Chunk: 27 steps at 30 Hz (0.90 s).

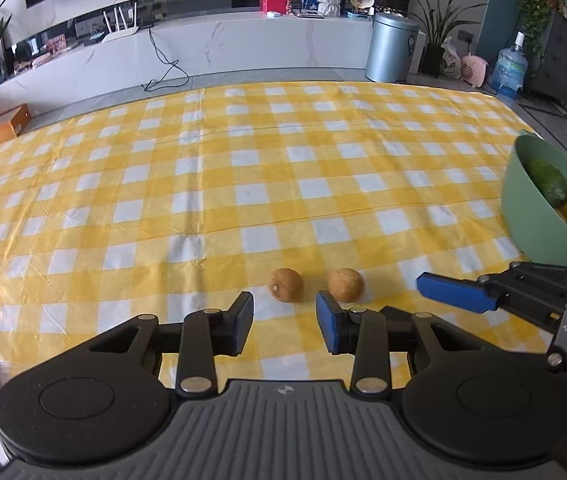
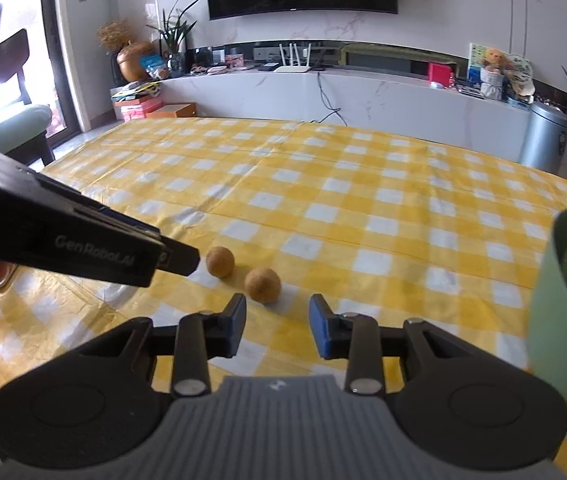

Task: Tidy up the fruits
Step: 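Move both tools back toward the two brown kiwis on the tablecloth, then grasp a brown kiwi with the left tool while the right tool grasps the other kiwi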

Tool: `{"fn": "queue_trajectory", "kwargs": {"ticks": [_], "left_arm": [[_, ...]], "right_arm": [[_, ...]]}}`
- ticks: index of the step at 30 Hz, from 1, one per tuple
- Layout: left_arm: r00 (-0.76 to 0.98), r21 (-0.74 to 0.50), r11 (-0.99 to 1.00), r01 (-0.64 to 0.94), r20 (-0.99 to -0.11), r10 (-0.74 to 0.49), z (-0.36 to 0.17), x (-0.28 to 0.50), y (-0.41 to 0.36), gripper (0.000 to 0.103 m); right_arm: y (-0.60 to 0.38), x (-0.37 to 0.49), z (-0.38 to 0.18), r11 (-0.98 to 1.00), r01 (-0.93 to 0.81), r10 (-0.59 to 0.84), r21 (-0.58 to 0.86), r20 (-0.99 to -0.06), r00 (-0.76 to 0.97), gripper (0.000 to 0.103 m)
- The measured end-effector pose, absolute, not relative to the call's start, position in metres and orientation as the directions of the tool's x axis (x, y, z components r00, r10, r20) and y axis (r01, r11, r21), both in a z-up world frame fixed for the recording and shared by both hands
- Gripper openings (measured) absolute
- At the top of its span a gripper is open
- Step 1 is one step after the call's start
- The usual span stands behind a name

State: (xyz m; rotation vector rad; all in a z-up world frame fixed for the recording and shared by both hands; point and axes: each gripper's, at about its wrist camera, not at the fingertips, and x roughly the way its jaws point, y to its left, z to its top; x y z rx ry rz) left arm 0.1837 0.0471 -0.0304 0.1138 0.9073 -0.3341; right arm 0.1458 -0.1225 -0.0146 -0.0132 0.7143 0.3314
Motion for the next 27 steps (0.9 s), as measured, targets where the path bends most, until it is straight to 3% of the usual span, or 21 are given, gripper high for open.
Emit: {"fn": "queue_trajectory", "kwargs": {"ticks": [13,19,27], "left_arm": [[0.593,-0.173,0.946,0.273,-0.745,-0.307,-0.053,0.201,0.059,0.040],[0.586,-0.150,0.947,0.285,-0.755,-0.296,-0.061,0.203,0.053,0.039],[0.598,-0.131,0.946,0.297,-0.747,-0.291,-0.066,0.204,0.047,0.034]], "right_arm": [[-0.104,0.173,-0.034,0.947,-0.317,0.278,0.053,-0.630,0.725,0.028],[-0.101,0.173,-0.038,0.941,-0.335,0.290,0.052,-0.635,0.716,0.022],[-0.103,0.171,-0.040,0.941,-0.334,0.295,0.061,-0.629,0.719,0.022]]}}
